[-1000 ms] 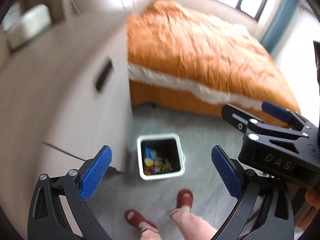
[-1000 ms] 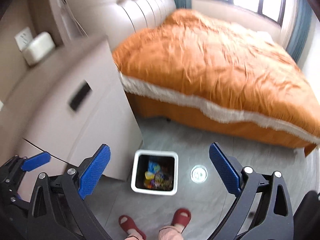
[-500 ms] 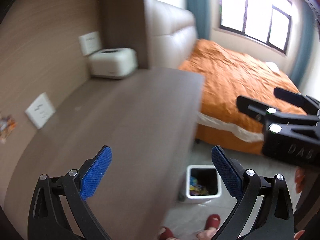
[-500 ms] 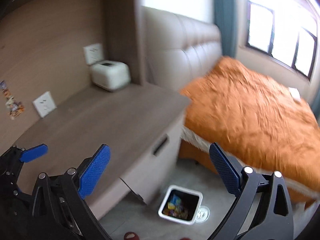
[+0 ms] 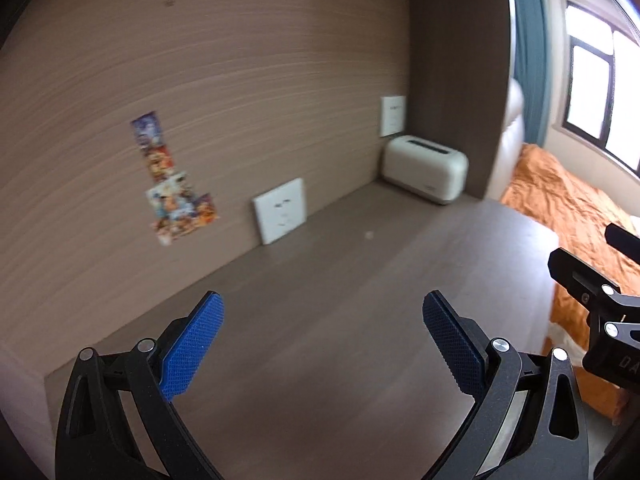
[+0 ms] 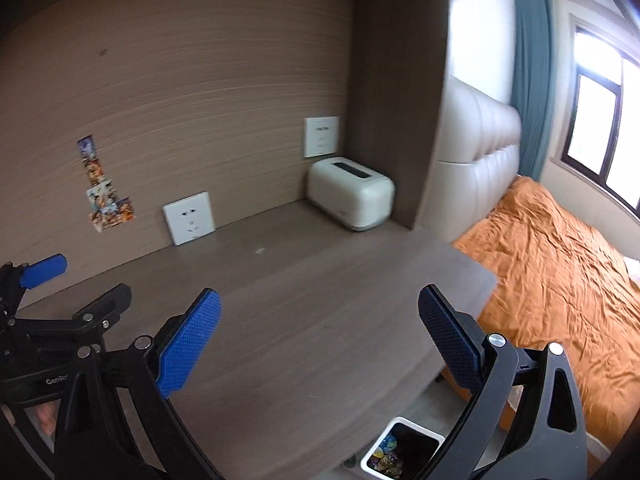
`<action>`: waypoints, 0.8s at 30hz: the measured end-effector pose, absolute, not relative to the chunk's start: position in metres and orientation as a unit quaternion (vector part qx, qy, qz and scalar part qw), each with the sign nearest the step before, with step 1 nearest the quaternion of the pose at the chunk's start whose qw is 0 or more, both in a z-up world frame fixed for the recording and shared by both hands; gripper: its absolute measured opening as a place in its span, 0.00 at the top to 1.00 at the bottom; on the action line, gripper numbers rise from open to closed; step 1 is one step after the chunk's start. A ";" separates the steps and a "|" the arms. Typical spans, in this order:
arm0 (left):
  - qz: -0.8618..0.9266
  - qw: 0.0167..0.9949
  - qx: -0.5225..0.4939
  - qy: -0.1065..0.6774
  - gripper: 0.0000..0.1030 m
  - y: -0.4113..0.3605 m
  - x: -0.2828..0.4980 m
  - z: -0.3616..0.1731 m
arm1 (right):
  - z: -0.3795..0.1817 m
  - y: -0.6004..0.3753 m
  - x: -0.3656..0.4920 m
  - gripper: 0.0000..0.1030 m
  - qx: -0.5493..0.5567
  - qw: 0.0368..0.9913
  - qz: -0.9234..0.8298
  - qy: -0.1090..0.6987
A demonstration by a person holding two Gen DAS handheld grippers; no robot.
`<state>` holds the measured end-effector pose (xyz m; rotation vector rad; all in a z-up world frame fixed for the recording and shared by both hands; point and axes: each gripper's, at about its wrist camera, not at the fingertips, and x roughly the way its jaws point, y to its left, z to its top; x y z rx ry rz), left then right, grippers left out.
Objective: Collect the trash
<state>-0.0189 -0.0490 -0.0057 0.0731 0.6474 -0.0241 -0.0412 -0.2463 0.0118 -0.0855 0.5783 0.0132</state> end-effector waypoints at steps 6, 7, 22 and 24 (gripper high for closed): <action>0.005 0.951 0.046 0.306 0.05 -0.039 -0.016 -0.001 | 0.010 -0.224 -0.028 0.04 -0.047 0.951 0.018 0.305; 0.008 0.951 0.044 0.305 0.05 -0.039 -0.017 -0.001 | 0.010 -0.223 -0.027 0.04 -0.046 0.950 0.020 0.307; 0.003 0.945 0.020 0.325 0.05 -0.023 -0.002 -0.014 | -0.001 -0.215 -0.011 0.04 -0.030 0.946 0.016 0.322; -0.004 0.944 0.016 0.331 0.05 -0.021 0.003 -0.017 | -0.003 -0.215 -0.009 0.04 -0.026 0.945 0.012 0.325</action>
